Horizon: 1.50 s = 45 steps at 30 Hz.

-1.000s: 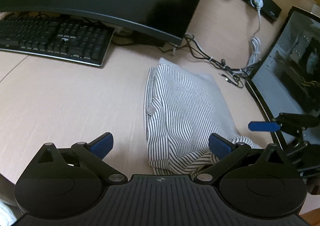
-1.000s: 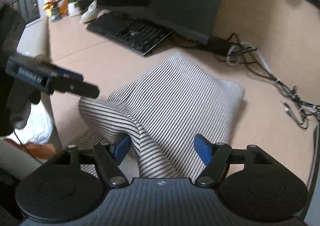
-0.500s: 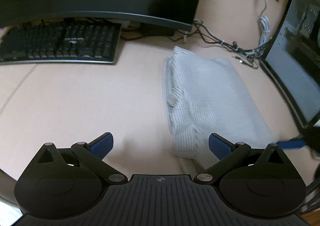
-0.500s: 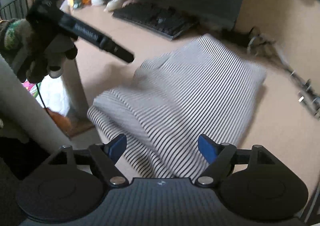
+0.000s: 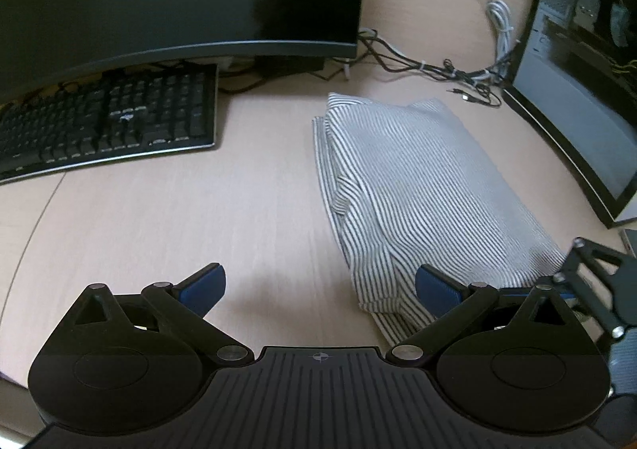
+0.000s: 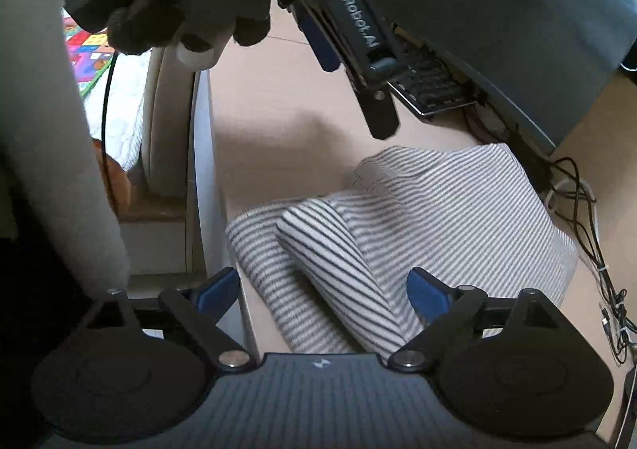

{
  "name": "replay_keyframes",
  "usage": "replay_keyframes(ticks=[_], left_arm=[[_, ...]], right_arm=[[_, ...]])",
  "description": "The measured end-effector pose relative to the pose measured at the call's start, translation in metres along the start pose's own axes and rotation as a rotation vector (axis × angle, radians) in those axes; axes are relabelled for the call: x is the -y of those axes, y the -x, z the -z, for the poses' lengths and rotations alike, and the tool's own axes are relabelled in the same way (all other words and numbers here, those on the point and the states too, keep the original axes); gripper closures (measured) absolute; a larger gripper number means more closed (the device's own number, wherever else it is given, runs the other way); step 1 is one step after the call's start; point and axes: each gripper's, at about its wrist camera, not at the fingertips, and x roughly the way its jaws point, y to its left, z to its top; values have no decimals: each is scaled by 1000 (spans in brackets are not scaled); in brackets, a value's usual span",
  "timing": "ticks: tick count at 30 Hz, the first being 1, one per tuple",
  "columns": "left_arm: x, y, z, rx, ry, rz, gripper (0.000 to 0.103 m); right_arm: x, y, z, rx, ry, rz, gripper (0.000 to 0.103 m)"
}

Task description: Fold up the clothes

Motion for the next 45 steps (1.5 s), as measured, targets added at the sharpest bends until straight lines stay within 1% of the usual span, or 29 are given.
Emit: replay_keyframes(ticks=[1,2,3,4,6,7,10,13,14,16,18,19,21,22,23,24,25,26,28,29,31,34,35,36,37,39,42,43,45], left_arm=[[0,2,0,3,-4,5,0],[0,3,0,6,-7,8,0],[0,4,0,10,-9,10,0],[0,5,0,13,-11,11,0],[-1,8,1,19,-15,12,0],[-1,10,3,24,-34,22,0],[3,17,10,39,-120,68,0],[6,24,17,55,-205,113,0],[12,24,20,57,-255,129,0],[31,17,28,57,-373,156,0],[56,5,35,52,-478,159,0],[70,-4,38,53,-523,139,0],[94,-20,42,64,-598,86,0],[101,-25,41,69,-610,67,0],[103,-28,38,68,-595,65,0],[104,-29,35,65,-570,70,0],[102,-30,30,63,-529,83,0],[99,-30,25,57,-479,98,0],[92,-32,15,37,-383,128,0],[88,-33,10,23,-341,142,0],[81,-36,3,-6,-259,172,0],[73,-39,-2,-35,-190,198,0],[73,-40,-4,-39,-180,202,0],[72,-40,-5,-42,-173,205,0],[70,-38,-6,-41,-169,210,0],[61,-27,-11,-20,-145,237,0],[29,2,-28,54,-49,317,0],[16,9,-35,83,-9,332,0],[-5,11,-52,128,59,305,0]], right_arm=[[10,2,2,0,-79,-18,24],[20,3,3,1,-158,-35,31],[30,5,5,1,-237,-53,43],[40,6,7,1,-315,-70,50],[60,9,10,2,-473,-106,55],[70,11,12,3,-552,-123,57],[101,15,17,4,-789,-176,60],[122,11,38,16,-998,-246,61],[121,10,37,14,-1005,-246,61],[118,6,34,11,-1005,-240,61],[115,3,30,7,-1006,-233,61],[115,6,30,6,-997,-226,60],[111,23,25,31,-920,-185,60],[110,32,22,45,-880,-164,55],[108,41,20,58,-840,-144,49],[102,54,17,75,-749,-89,35],[93,66,14,85,-632,-26,23],[82,73,13,85,-498,36,19],[61,76,21,50,-297,113,18],[54,73,27,26,-245,141,18],[47,62,36,10,-217,189,18],[45,42,42,-3,-189,258,18],[46,35,41,-9,-175,274,19],[47,27,40,-15,-161,290,32],[52,27,36,-20,-171,268,66],[64,34,25,-9,-203,231,69],[76,55,9,20,-198,225,71],[79,60,6,17,-191,223,72],[82,65,4,-7,-193,194,73]])
